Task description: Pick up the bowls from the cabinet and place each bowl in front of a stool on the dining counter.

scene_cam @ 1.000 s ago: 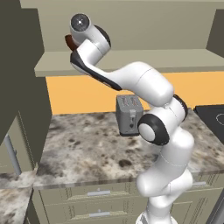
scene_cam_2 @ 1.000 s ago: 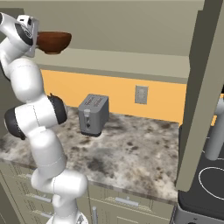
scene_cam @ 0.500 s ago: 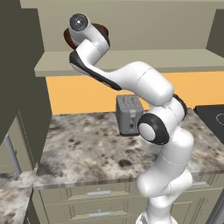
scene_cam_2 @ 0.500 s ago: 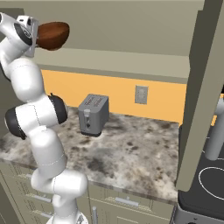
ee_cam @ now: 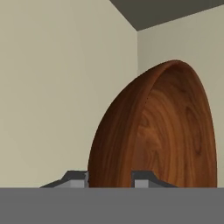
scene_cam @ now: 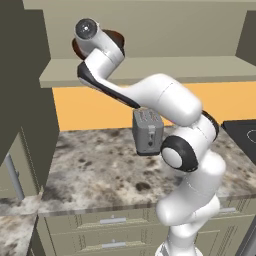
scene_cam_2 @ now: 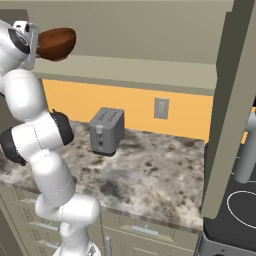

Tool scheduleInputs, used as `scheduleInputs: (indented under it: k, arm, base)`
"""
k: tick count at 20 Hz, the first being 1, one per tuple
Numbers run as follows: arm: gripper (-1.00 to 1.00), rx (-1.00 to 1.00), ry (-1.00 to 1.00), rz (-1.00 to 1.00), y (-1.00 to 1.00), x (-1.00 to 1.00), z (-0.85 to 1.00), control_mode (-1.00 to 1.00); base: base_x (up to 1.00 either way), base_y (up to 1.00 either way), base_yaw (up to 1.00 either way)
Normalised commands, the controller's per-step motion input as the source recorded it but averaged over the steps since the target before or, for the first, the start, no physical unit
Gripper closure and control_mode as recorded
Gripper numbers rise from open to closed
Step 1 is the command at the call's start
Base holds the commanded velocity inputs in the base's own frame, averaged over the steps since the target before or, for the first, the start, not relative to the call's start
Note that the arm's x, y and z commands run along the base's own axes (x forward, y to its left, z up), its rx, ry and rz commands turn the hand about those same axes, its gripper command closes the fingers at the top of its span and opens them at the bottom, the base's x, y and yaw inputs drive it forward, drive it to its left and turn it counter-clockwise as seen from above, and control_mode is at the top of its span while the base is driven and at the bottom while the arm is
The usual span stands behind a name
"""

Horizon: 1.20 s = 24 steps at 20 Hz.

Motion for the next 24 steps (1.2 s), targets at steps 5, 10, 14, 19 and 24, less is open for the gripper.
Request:
scheduleInputs:
  k: [5,10,14,19,24]
  arm:
    - [1.0,0.0,0.0,0.0,-0.03,-0.84,0.0,-1.0]
    - [1.0,0.0,0.0,-0.02,-0.17,-1.0,0.01,-1.0]
    - [1.0,0.0,0.0,-0.07,-0.43,-1.0,0.0,-1.0]
    - [1.0,0.03,0.0,-0.08,-0.6,-1.0,0.0,-1.0]
    - [1.0,0.05,0.0,-0.15,-0.6,-1.0,0.0,-1.0]
  base:
    - [0.0,0.0,0.0]
    - [0.0,0.0,0.0]
    - [0.0,0.0,0.0]
    - [0.0,0.0,0.0]
    - [0.0,0.0,0.0]
